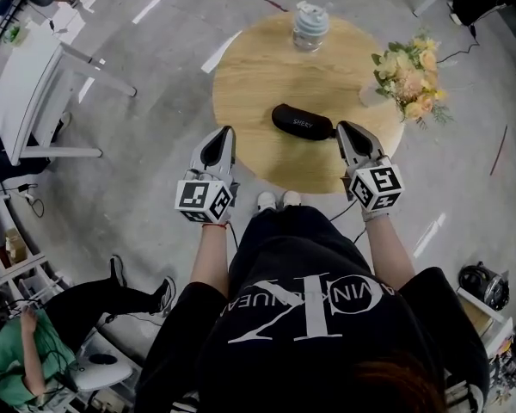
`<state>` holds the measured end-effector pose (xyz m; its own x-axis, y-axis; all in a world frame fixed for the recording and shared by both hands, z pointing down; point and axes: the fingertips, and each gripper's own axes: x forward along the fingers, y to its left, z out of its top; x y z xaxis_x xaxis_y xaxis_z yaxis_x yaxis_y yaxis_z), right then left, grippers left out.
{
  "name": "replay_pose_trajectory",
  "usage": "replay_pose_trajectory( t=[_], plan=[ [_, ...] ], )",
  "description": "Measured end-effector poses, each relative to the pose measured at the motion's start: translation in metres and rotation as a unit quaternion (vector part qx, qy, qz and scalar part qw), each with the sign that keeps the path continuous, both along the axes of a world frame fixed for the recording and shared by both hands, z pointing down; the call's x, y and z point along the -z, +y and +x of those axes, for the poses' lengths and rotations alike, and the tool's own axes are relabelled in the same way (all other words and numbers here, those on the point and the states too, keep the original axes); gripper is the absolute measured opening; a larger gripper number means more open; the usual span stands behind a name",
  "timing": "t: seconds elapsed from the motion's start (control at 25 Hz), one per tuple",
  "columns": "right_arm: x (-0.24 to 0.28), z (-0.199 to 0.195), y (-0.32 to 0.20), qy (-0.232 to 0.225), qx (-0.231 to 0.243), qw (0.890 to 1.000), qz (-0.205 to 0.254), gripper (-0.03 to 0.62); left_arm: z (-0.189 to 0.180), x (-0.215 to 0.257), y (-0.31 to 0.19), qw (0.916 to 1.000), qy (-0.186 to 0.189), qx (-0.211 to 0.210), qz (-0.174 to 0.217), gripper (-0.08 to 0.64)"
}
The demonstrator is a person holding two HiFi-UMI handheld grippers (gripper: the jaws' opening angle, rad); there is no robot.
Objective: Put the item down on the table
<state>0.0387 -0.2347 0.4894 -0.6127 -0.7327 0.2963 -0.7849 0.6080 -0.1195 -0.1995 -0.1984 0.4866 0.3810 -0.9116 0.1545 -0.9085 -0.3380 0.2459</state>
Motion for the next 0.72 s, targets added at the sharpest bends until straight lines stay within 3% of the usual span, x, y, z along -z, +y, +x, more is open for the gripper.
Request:
replay_pose_trajectory(
  t=[0.72],
  plan=[
    [0.048,-0.003,-0.007,-0.013,-0.004,0.998,0.058,0.023,0.005,0.037,-0.020,0.9990,0.000,0.003,0.044,0.012]
  ],
)
